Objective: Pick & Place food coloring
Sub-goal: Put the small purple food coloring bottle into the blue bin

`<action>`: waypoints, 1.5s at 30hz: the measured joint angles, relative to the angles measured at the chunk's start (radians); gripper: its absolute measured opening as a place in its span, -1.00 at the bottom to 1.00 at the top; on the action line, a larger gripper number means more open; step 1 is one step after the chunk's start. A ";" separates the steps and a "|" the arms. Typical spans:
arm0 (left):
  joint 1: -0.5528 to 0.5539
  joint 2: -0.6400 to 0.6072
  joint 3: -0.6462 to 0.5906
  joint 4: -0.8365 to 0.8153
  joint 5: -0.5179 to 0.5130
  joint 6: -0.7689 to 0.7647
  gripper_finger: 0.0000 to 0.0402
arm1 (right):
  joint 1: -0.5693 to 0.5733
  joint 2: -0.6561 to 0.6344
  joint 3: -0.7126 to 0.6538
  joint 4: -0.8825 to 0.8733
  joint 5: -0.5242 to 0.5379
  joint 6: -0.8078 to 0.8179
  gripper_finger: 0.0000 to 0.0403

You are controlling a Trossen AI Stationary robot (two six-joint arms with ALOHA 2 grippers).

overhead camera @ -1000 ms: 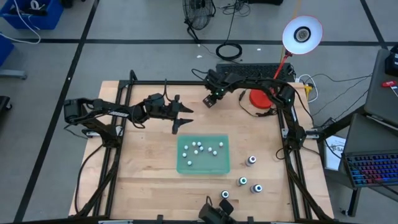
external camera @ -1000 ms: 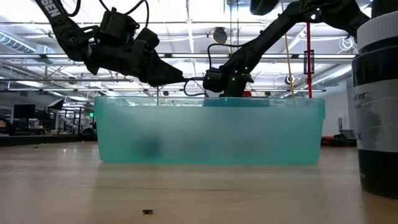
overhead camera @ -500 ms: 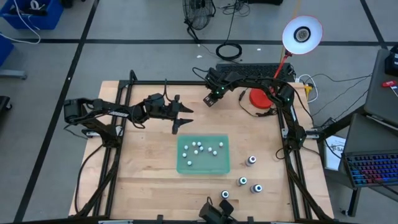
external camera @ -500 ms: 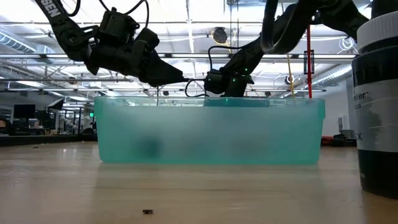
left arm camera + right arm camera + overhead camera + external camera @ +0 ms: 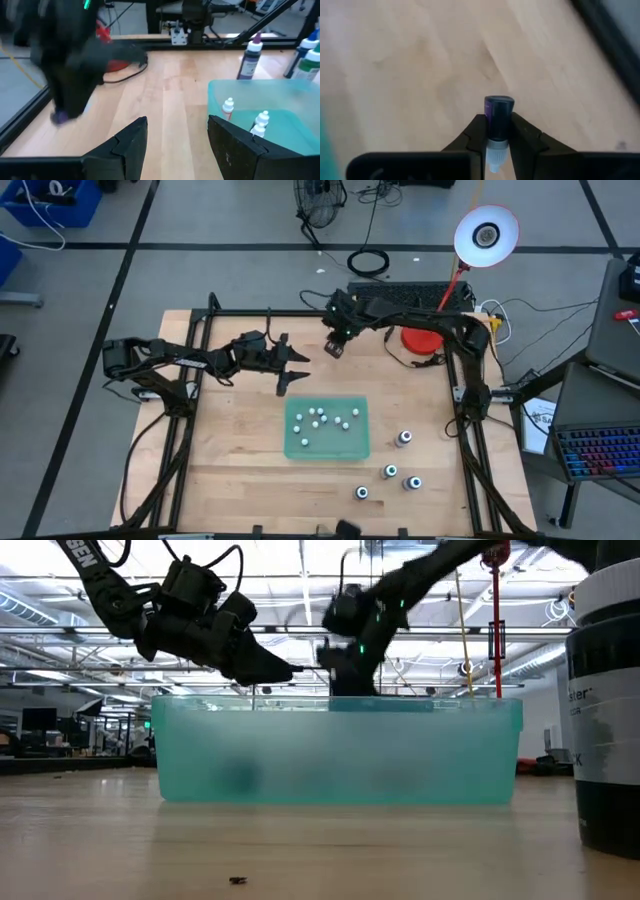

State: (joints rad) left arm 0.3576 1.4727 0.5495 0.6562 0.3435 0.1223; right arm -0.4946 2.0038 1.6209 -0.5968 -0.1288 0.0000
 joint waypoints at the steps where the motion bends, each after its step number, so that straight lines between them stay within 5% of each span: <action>1: 0.000 0.000 0.000 -0.005 -0.008 0.000 0.04 | 0.025 -0.023 0.001 0.001 0.015 -0.010 -0.79; 15: -0.023 0.000 0.000 0.007 -0.129 0.000 0.04 | 0.380 -0.114 -0.001 0.020 0.235 -0.119 -0.79; 37: -0.082 -0.049 0.000 -0.067 -0.102 0.014 0.04 | 0.431 -0.115 -0.001 -0.027 0.255 -0.083 -0.80; 45: -0.119 -0.080 0.004 -0.090 -0.007 0.012 0.04 | 0.430 -0.115 0.001 0.004 0.263 -0.105 -0.80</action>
State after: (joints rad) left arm 0.2386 1.3930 0.5533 0.5659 0.3364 0.1347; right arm -0.0643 1.8893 1.6215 -0.5929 0.1344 -0.1049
